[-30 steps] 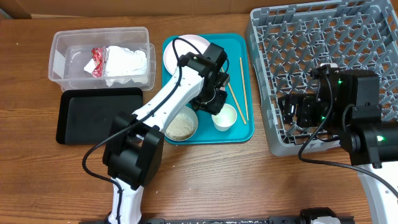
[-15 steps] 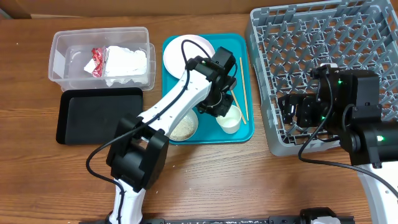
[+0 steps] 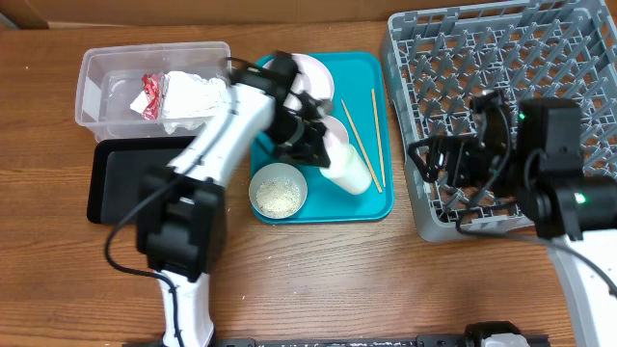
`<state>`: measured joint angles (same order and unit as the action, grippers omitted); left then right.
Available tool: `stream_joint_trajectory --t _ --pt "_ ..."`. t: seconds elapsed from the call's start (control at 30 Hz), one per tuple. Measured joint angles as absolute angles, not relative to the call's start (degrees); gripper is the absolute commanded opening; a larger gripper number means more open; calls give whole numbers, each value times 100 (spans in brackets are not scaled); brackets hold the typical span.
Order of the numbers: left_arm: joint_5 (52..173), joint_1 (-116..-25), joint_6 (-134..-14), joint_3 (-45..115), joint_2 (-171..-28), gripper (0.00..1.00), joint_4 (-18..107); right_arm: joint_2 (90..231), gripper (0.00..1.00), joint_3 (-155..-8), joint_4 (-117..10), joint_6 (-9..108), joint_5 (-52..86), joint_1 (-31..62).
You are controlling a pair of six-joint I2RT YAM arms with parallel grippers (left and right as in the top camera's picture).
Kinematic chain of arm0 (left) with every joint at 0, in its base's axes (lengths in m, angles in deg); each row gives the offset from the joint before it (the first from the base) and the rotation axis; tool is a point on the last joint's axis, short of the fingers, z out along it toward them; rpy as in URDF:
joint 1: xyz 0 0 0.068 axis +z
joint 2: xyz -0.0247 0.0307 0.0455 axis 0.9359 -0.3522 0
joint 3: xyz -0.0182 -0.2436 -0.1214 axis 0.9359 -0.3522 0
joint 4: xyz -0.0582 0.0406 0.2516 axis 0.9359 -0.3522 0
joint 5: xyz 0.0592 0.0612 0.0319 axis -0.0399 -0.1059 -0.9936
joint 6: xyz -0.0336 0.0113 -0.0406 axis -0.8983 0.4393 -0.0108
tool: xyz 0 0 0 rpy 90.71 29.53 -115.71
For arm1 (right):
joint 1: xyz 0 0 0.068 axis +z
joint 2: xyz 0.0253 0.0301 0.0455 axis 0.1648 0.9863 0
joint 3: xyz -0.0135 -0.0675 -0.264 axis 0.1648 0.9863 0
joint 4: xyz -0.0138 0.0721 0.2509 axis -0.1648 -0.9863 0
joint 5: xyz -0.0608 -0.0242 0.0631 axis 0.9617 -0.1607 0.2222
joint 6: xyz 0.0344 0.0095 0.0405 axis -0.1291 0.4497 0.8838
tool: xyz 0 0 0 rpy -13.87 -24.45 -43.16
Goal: Sort waste into correct bins and load items into the dishwasher
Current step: 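Grasp the white paper cup with the left gripper and lift it, then hand the paper cup from the left gripper to the right gripper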
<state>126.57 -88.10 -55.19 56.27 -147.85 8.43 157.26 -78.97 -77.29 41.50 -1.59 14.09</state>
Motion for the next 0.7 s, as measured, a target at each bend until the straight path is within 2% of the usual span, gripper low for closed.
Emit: stream_joint_trajectory --t 0.1,0.33,0.47,0.7 --pt "13857 -8275 -5117 5645 -14785 4 508 16085 100 -7897 -7391 4301 -810 1409" --pt "15433 -7910 -4271 5656 -14785 4 -279 16955 97 -7897 -6516 4447 -2441 1409" --pt "16055 -7899 -4002 5656 -14785 4 -355 17333 97 -7897 -6140 4478 -3214 1479" --pt "16775 -7896 -3877 5656 -14785 4 -355 17517 100 -7897 -5780 4476 -3724 1765"
